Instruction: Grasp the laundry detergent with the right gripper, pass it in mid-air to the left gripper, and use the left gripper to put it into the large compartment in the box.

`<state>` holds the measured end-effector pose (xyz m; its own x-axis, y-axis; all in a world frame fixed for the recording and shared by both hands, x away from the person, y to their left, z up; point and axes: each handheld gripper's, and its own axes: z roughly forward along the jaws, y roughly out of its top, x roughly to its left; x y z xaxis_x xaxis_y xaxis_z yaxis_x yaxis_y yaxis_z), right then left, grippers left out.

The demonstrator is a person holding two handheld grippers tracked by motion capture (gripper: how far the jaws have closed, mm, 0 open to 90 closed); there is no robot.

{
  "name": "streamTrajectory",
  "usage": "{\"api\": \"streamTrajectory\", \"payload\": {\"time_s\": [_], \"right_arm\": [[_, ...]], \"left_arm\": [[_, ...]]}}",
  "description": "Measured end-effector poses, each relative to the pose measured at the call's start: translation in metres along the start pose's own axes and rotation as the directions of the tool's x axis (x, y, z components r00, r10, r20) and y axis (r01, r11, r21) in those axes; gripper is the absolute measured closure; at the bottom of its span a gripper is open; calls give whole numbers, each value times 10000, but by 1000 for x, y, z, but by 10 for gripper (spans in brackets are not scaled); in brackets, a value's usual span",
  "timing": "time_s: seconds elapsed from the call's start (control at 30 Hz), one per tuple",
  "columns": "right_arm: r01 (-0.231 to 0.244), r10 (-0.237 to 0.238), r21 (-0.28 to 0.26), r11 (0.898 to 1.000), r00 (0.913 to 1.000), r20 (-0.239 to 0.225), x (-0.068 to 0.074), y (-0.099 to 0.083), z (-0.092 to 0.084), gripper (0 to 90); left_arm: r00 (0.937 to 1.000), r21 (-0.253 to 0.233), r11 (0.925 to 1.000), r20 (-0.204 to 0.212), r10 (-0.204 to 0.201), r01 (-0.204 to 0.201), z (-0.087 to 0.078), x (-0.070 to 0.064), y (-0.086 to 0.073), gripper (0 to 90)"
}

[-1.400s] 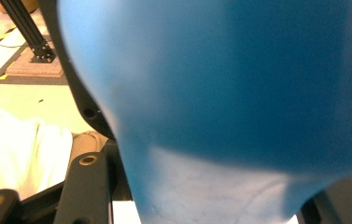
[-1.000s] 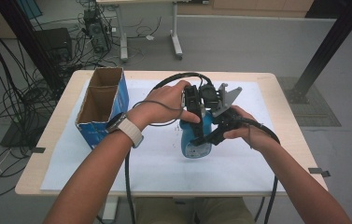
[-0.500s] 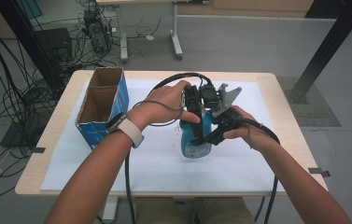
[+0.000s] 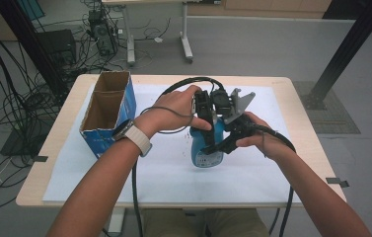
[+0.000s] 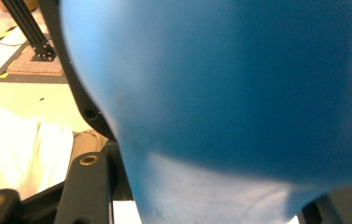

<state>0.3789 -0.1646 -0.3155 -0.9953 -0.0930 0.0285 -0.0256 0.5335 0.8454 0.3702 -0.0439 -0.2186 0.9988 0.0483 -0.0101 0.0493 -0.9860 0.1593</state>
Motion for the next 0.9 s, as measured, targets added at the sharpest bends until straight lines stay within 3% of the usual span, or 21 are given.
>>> {"api": "streamTrajectory", "payload": {"time_s": [0.9], "right_arm": [[8,-7,79,10000,10000,-52,0,0,3,427]], "left_arm": [[9999,-26,9999,24,-98,98,1,0,-3,370]]}}
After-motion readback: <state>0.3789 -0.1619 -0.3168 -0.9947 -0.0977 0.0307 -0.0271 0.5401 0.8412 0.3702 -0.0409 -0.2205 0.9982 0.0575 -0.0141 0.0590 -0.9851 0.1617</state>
